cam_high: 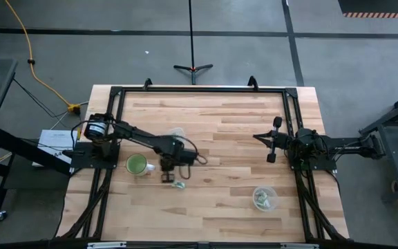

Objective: Pick and place items into bin
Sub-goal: Put the green stevia packet into the top transparent bin

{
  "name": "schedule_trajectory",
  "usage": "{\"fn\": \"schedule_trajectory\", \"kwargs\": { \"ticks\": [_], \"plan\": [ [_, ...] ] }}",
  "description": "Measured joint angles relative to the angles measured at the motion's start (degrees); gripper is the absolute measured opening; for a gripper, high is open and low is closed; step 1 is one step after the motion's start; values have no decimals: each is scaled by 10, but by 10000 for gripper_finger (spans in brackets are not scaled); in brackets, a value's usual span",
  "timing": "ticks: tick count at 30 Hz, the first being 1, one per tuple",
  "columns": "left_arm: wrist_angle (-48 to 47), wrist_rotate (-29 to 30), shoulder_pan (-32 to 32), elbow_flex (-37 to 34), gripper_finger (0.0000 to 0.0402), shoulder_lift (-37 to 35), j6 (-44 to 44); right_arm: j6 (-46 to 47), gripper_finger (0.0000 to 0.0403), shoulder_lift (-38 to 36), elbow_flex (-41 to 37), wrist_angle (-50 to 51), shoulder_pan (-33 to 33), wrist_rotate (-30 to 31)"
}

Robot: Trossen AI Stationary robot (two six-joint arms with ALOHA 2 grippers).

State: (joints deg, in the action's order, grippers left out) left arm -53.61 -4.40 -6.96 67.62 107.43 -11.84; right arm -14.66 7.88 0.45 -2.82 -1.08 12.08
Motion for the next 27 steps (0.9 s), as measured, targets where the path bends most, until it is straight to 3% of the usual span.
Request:
{"fn": "schedule_trajectory", "kwargs": {
  "ticks": [2,6,9,15,21,27],
  "plan": [
    [-72,1,2,25,27,2,-10,0,2,0,0,0,0,0],
    [-148,69,6,89,28,-19,5,-4,5,0,0,0,0,2],
    [-137,119,6,126,47,-28,32,-7,6,3,0,0,0,2],
    [-117,296,31,145,39,-40,65,-9,7,4,0,0,0,2],
    [-57,282,93,102,36,-41,75,-9,8,4,0,0,0,2],
    [-47,208,140,83,100,-41,86,-9,8,4,0,0,0,2]
  ]
}}
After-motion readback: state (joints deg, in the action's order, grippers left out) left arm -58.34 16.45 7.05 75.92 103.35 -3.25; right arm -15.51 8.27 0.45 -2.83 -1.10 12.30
